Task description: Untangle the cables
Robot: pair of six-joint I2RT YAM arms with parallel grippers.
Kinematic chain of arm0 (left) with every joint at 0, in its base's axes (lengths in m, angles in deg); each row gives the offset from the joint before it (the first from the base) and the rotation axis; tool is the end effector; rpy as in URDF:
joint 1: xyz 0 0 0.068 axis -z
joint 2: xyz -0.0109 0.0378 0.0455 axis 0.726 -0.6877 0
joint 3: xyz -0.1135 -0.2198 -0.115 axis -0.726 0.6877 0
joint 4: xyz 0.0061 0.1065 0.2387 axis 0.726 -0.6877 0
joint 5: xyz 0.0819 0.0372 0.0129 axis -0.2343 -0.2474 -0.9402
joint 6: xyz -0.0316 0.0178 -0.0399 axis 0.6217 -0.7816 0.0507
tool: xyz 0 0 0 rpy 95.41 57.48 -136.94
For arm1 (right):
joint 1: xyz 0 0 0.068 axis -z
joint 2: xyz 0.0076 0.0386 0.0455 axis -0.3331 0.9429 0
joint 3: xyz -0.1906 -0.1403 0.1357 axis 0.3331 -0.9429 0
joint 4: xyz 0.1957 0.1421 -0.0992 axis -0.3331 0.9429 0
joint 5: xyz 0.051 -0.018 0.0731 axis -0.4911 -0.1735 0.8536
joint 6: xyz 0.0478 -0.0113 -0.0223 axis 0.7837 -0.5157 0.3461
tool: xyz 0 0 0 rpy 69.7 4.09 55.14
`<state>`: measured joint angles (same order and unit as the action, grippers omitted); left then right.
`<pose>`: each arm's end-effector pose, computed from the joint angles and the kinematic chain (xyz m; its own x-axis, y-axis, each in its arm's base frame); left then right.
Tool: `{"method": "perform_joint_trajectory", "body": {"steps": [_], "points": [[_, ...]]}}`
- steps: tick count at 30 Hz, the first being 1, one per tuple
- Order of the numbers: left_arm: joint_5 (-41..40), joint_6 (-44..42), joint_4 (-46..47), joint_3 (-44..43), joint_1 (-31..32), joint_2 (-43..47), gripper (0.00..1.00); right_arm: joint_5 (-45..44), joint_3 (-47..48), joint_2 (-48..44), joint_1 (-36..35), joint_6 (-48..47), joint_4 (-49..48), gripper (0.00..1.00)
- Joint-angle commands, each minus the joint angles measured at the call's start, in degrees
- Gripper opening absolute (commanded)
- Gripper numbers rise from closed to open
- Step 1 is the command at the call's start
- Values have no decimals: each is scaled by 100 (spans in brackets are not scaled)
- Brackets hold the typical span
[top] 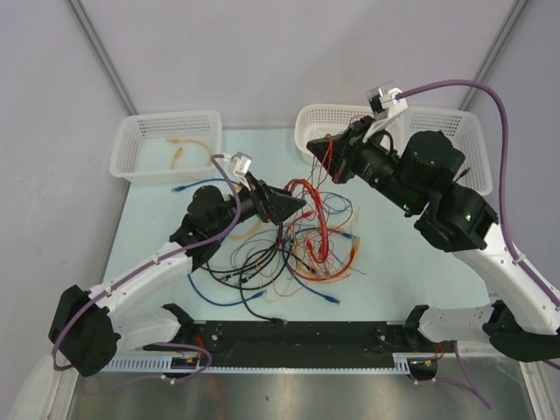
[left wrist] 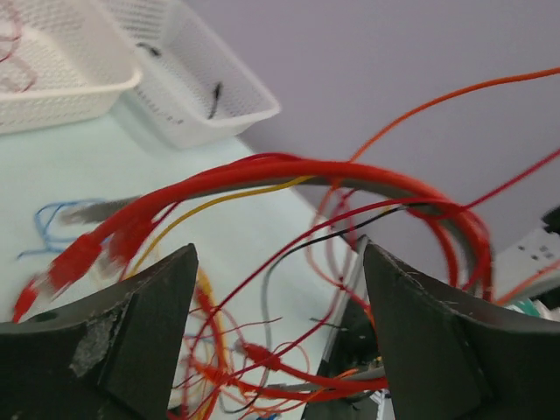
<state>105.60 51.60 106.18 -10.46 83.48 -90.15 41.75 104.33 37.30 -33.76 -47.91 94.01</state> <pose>0.1997 -0.1682 0.3261 -0.4773 -0.3583 -0.8024 0.7369 0.3342 -0.5876 0.1309 0.1681 0.5418 -0.1213 0.2170 -0.9686 -0.7181 0.6545 0.2366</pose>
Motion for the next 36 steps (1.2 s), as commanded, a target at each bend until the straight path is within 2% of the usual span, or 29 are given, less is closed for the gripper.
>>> {"method": "perform_joint_trajectory", "body": {"steps": [1,2,4,8,11,16,24,29,35,36], "points": [[-1182,-200,-1286,-168,-71,462,86,-489,108,-125,-40,-108,-153,0],[-1934,-209,-1889,-221,-106,585,90,-682,82,-125,-32,-161,-126,0],[-2353,-287,-2254,-221,-247,1007,98,-867,38,-152,-32,-196,-82,0],[-2076,-526,-2212,-168,-256,1676,100,-1289,-59,-134,-40,-214,-64,0],[-1697,-167,-2036,-99,-195,1922,99,-1526,-164,-143,-32,-170,-161,0],[-2064,37,-1738,191,262,2195,100,-1677,-288,-108,-31,-91,-328,0],[-2003,169,-1729,157,543,1677,100,-1405,-270,-134,-40,67,-354,0],[-1863,-199,-1474,280,588,1326,100,-834,-209,-161,-40,76,-346,0],[-1127,-736,-648,429,588,1035,100,-464,11,-178,-40,76,-196,0],[-1002,-745,-491,429,596,965,93,-499,11,-196,-40,59,-179,0]]}}
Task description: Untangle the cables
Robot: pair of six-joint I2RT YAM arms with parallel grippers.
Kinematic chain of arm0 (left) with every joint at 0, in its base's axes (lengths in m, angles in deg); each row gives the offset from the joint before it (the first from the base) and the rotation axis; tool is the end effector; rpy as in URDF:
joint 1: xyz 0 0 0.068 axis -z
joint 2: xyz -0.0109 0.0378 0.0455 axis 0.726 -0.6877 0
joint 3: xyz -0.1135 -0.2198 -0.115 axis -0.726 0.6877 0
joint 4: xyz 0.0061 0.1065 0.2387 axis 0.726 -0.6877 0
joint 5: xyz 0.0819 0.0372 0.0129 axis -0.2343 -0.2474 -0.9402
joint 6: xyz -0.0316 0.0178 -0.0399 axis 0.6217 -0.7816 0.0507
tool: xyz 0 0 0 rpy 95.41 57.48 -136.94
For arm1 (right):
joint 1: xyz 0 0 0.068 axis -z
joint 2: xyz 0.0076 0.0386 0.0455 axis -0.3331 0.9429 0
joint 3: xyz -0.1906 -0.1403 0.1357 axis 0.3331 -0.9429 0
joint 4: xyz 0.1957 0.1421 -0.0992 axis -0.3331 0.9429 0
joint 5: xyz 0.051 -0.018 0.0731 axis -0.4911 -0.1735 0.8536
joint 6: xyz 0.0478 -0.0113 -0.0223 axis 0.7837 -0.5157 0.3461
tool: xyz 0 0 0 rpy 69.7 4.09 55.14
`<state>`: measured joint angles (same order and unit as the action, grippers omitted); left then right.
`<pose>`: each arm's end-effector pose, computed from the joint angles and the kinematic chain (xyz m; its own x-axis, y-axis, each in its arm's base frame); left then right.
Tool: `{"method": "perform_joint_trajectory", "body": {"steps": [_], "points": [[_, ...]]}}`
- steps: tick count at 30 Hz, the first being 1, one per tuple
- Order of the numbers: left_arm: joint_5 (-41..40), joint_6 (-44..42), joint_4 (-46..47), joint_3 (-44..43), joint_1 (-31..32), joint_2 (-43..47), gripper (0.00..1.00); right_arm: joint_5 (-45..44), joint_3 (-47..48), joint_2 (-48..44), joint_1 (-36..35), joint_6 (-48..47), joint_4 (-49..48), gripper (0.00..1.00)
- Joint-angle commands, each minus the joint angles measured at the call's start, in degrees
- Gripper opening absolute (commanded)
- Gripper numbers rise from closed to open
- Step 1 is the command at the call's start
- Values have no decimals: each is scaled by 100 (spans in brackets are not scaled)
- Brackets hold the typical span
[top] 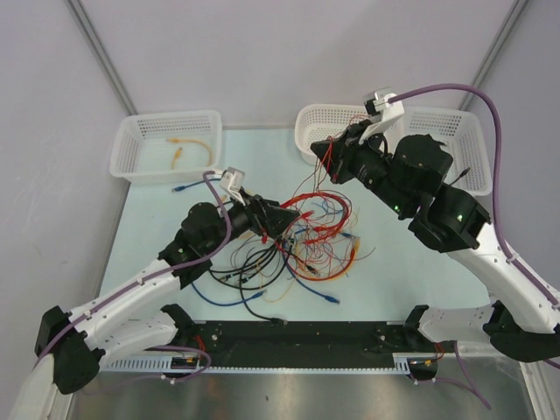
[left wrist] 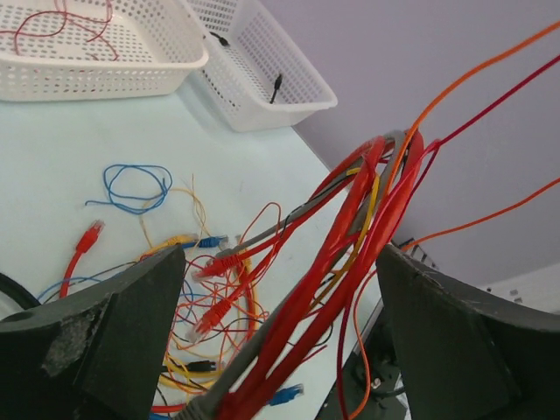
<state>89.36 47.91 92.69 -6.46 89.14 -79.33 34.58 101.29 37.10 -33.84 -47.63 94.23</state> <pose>0.1618 -0.1553 0.3180 -0.4461 -0.3659 -0.8168 0.6297 0.5202 -0.5770 0.1384 0.1713 0.5263 -0.1348 0.1984 -0.9708 -0.6220 0.7457 0.2388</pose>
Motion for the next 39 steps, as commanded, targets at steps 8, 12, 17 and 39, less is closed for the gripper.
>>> {"method": "perform_joint_trajectory", "body": {"steps": [8,12,17,39], "points": [[-218,-481,-368,-129,-13,-284,0,-229,368,-264,-31,-277,-139,0],[-477,228,-1221,99,-592,-424,0,-756,482,-360,-32,-576,-227,0],[-362,933,-1969,530,-1313,-959,0,-1074,535,-554,-32,-840,-516,0],[-652,618,-2814,539,-1683,-1611,10,-1013,1510,-528,-32,-1288,-666,0]]}}
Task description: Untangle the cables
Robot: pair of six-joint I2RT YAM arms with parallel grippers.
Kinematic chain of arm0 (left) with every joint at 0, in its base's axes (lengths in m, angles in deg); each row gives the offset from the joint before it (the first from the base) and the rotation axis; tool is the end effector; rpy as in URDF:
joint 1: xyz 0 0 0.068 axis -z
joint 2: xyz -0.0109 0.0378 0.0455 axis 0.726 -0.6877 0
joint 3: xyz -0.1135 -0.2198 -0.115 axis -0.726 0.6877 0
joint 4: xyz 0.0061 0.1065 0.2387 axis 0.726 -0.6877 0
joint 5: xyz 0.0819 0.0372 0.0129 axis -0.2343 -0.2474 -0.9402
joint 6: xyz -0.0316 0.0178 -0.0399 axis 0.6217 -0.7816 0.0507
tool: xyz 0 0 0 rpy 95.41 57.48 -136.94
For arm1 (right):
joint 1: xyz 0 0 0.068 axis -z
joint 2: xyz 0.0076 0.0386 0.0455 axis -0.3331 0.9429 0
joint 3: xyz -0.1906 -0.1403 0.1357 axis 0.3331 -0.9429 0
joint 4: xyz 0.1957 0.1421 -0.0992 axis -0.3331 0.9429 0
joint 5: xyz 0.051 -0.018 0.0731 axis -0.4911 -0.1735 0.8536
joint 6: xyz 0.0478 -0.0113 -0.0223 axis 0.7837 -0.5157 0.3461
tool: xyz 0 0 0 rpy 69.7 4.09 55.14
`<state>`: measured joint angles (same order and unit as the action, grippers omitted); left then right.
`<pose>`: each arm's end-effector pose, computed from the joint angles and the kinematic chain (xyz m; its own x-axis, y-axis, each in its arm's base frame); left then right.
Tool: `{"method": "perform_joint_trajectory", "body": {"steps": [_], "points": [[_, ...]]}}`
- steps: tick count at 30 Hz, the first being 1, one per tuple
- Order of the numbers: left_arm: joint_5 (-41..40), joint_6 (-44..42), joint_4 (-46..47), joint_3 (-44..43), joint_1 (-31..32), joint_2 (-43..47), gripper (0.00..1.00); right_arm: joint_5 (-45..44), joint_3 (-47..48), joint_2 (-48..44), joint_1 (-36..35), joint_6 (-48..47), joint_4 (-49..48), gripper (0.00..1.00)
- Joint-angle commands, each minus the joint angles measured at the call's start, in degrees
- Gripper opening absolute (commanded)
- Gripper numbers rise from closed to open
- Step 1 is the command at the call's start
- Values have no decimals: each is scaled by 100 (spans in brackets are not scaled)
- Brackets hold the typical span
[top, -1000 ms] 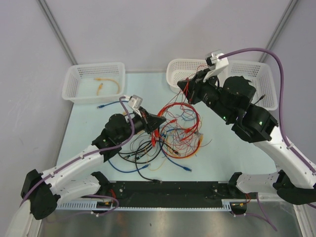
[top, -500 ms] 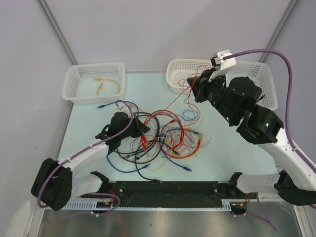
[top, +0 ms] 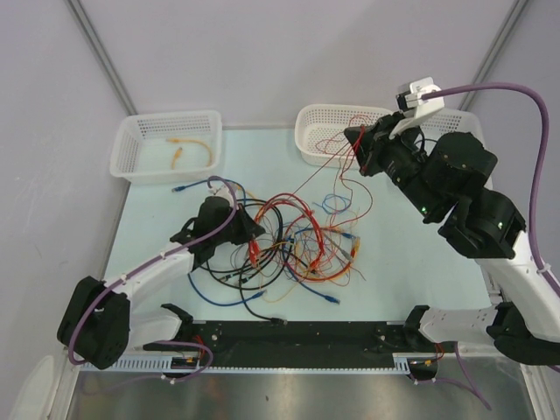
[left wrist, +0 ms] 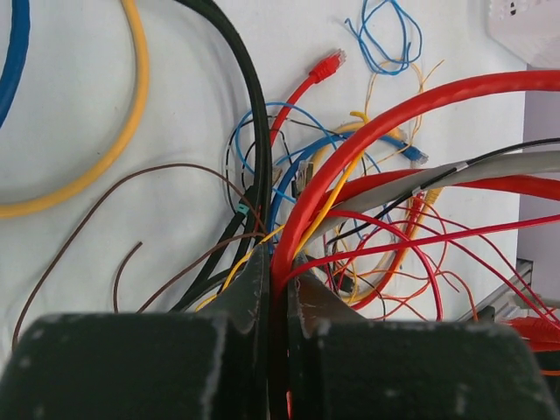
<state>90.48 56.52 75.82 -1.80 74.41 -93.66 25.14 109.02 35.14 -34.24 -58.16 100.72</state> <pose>0.2137 -0.1192 0.2047 -0.7719 -0.3657 -0.5200 0.0545 0.7770 -0.6272 0.1173 0.1359 0.5584 0.0207 0.1084 -0.9939 -0.5096 0.8564 0.0828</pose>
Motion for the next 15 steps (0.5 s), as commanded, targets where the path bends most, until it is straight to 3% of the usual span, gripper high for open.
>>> {"method": "perform_joint_trajectory", "body": {"steps": [1,3,4,6,7,15], "points": [[-746,-252,-1136,56,-228,-178,28,-42,772,-296,8,-226,-1255,0],[-676,-288,-1144,-5,-254,-125,50,-7,825,-243,8,-200,-1097,0],[-675,-288,-1136,-23,-263,-64,69,-7,790,-234,8,-156,-1070,0],[-719,-279,-1110,-84,-263,339,85,-16,632,-243,16,-112,-1052,0],[-719,-296,-1014,-119,-255,506,99,-24,562,-252,8,-85,-1061,0],[-650,-735,-275,-752,-263,1957,100,54,192,-287,17,90,-1078,0]]}}
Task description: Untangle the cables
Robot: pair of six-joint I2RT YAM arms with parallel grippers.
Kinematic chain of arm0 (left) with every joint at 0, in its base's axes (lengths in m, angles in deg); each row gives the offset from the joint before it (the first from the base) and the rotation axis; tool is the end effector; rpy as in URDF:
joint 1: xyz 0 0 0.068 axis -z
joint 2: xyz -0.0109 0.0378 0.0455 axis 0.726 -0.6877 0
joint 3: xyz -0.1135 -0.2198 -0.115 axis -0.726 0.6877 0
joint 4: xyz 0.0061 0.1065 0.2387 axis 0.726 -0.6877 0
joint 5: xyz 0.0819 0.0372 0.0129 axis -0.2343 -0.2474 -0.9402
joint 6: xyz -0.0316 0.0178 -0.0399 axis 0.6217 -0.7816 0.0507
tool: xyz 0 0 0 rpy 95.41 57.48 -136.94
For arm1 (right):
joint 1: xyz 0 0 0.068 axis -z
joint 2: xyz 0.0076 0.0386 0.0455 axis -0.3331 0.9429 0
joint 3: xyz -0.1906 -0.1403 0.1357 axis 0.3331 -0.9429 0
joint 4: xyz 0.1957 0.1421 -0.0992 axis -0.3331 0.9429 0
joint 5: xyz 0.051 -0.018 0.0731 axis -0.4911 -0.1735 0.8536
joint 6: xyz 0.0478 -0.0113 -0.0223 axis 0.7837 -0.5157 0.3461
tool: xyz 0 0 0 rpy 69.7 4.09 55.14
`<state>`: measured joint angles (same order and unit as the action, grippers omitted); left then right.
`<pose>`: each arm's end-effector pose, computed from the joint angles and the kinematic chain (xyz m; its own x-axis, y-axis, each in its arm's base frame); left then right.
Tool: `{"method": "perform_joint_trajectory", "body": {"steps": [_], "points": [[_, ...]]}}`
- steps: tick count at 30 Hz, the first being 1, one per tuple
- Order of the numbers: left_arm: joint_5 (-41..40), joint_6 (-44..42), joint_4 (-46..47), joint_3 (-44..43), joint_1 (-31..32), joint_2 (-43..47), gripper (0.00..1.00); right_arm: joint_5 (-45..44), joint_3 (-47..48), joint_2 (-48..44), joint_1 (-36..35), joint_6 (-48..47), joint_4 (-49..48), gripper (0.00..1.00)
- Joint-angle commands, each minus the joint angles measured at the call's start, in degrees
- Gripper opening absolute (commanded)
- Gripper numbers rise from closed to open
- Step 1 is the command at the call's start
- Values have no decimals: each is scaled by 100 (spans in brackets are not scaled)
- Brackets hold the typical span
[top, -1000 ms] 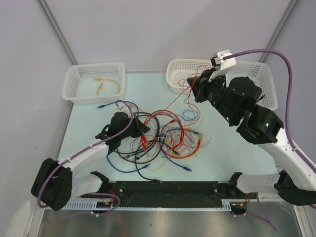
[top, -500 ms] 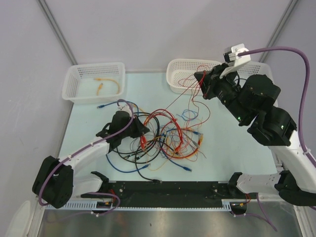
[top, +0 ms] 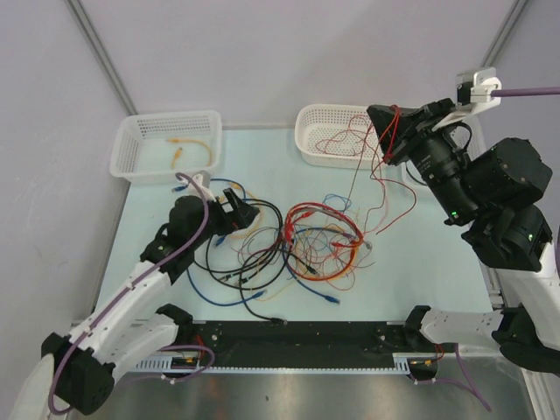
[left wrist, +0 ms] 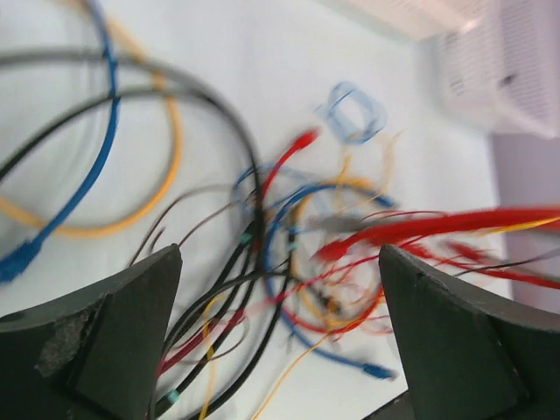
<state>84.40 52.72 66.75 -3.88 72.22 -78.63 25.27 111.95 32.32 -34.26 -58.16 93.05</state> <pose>0.1875 -0.0921 0.2567 -0.6278 -0.4110 -0.6610 0.0913 0.8045 -0.5869 0.0954 0.1062 0.5923 0.1554 0.2921 -0.9437 -0.5295 0.8311 0.1701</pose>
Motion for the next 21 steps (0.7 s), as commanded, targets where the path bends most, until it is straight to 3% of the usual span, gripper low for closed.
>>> {"method": "perform_joint_trajectory", "body": {"steps": [1,8,21], "points": [[150,-443,929,-588,-45,576,99,85,-153,4,1,108,-302,0],[1266,-584,2608,-782,-1,464,99,287,-654,-40,10,389,-267,0],[1663,-1560,4559,-1398,1361,-898,100,947,-848,276,10,881,-258,0]]}}
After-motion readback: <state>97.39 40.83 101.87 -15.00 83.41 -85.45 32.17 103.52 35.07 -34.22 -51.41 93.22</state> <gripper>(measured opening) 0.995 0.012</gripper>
